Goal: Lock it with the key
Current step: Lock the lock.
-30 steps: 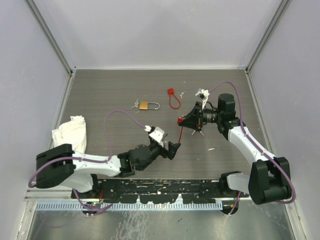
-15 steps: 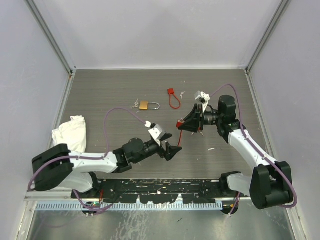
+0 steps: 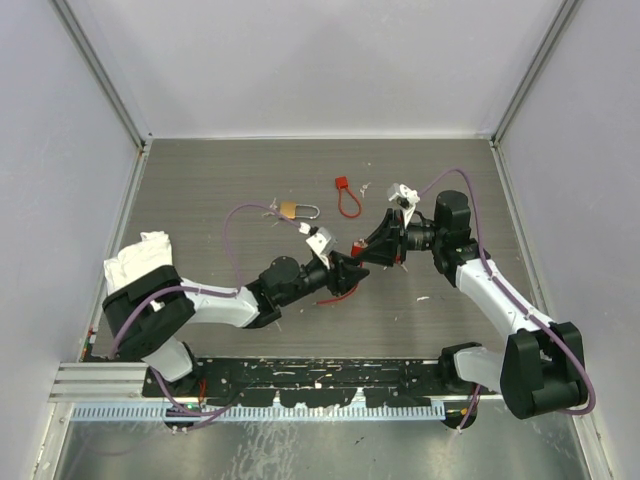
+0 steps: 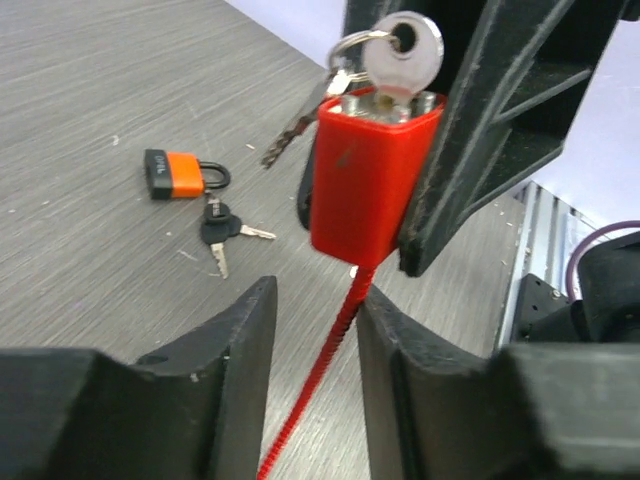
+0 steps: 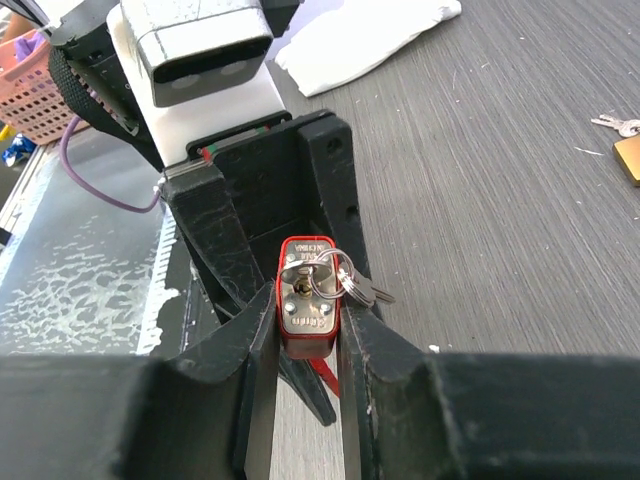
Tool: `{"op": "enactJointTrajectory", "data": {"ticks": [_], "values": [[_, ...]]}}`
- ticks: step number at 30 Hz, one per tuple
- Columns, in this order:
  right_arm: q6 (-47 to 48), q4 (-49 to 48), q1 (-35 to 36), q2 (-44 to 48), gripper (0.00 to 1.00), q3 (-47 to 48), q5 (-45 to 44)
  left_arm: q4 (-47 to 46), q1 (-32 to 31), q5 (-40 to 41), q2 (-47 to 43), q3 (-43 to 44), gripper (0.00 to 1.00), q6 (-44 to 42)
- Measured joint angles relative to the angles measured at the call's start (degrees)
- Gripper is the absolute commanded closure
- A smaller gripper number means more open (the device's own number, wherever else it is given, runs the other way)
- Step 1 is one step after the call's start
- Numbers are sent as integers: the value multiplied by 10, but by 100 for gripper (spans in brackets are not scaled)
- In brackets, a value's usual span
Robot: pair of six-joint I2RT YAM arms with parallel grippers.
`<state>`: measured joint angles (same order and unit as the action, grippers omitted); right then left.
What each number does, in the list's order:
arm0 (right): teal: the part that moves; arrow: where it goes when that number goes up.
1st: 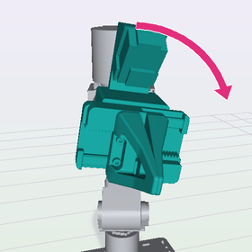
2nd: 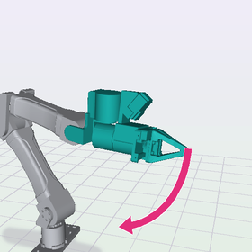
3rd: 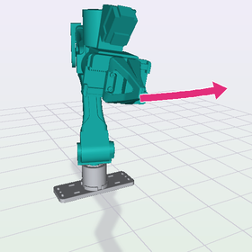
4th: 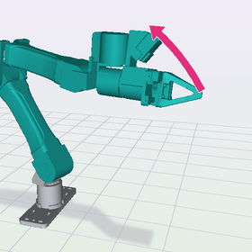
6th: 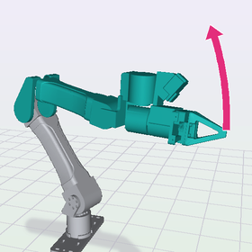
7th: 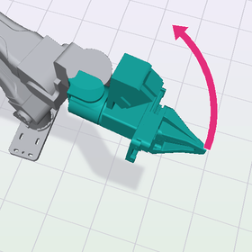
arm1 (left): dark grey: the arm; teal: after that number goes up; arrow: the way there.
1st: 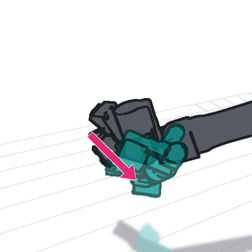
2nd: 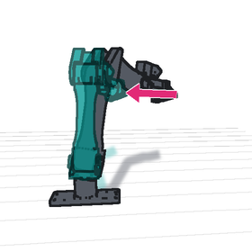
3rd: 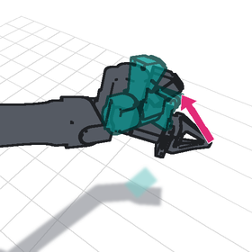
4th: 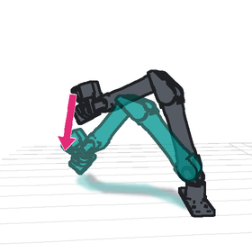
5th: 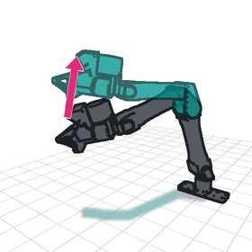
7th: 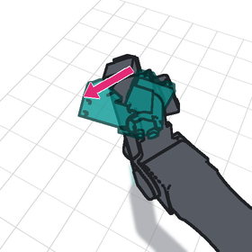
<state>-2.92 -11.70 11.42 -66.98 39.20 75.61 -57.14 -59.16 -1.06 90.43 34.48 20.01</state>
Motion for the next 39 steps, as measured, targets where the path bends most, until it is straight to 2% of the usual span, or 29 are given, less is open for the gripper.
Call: {"op": "enactJointTrajectory", "data": {"ticks": [3, 6, 11, 13, 16, 22, 28, 34, 39], "values": [[5, 2, 0, 0, 96, 0, -1, -12, 4, -26, 18, 13, 80, 15], [21, 16, 1, 0, 89, 0, -3, -26, 5, -54, 28, 21, 99, 24], [74, 76, 1, 0, 49, 12, -10, -26, 13, -87, 32, 21, 100, 22], [121, 136, 1, 0, 39, 33, -19, -11, 18, -93, 27, 21, 100, 3], [229, 256, -5, 0, 32, 87, -40, 48, 27, -98, -9, 13, 100, -46], [500, 500, -15, 0, 31, 199, -77, 238, 42, -147, -125, 20, 100, -183], [678, 652, -15, -1, 31, 216, -74, 412, 50, -201, -149, 63, 100, -279], [778, 686, -14, 37, 38, 177, -33, 507, 51, -242, -131, 86, 100, -313], [829, 703, -2, 43, 53, 150, -9, 538, 52, -263, -97, 123, 100, -315]]}}
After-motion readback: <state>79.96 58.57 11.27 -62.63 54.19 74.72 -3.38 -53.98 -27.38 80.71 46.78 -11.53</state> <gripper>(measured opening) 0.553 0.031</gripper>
